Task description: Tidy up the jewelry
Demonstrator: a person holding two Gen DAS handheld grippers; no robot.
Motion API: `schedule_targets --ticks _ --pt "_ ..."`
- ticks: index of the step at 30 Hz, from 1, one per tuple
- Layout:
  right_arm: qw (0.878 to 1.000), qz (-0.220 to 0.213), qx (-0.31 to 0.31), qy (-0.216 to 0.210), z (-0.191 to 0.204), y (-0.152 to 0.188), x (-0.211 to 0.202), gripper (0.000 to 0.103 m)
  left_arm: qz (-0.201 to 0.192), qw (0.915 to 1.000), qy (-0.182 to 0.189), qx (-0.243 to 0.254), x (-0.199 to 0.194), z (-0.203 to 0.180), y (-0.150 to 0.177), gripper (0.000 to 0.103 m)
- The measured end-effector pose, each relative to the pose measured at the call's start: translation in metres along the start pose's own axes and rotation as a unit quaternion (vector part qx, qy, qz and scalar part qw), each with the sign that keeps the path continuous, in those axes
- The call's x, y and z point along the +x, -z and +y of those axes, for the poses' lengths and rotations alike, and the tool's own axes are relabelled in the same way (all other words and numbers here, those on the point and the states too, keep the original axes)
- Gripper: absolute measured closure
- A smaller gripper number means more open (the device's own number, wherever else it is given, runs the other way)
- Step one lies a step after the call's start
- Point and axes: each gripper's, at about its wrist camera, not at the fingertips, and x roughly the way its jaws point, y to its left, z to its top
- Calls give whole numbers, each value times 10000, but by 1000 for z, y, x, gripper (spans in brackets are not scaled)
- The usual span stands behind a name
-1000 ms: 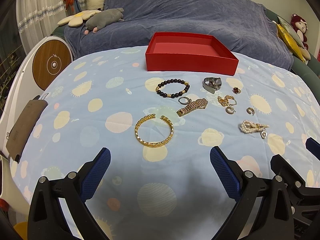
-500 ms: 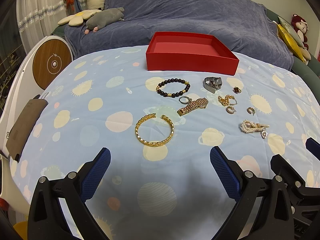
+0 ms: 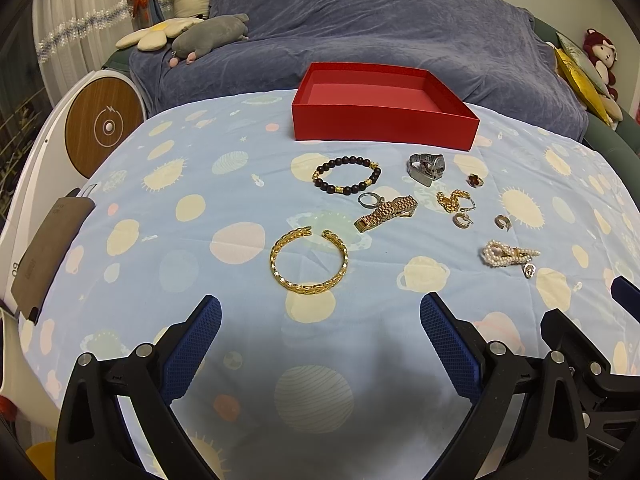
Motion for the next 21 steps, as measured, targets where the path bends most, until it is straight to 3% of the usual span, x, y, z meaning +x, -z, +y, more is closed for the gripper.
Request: schedule_targets --ticks 9,21 --pt "10000 25 -35 18 1 2 1 5 42 9997 160 -173 3 10 2 5" --pt "9999 148 51 -6 -6 -4 17 5 178 9989 107 -424 18 36 -6 5"
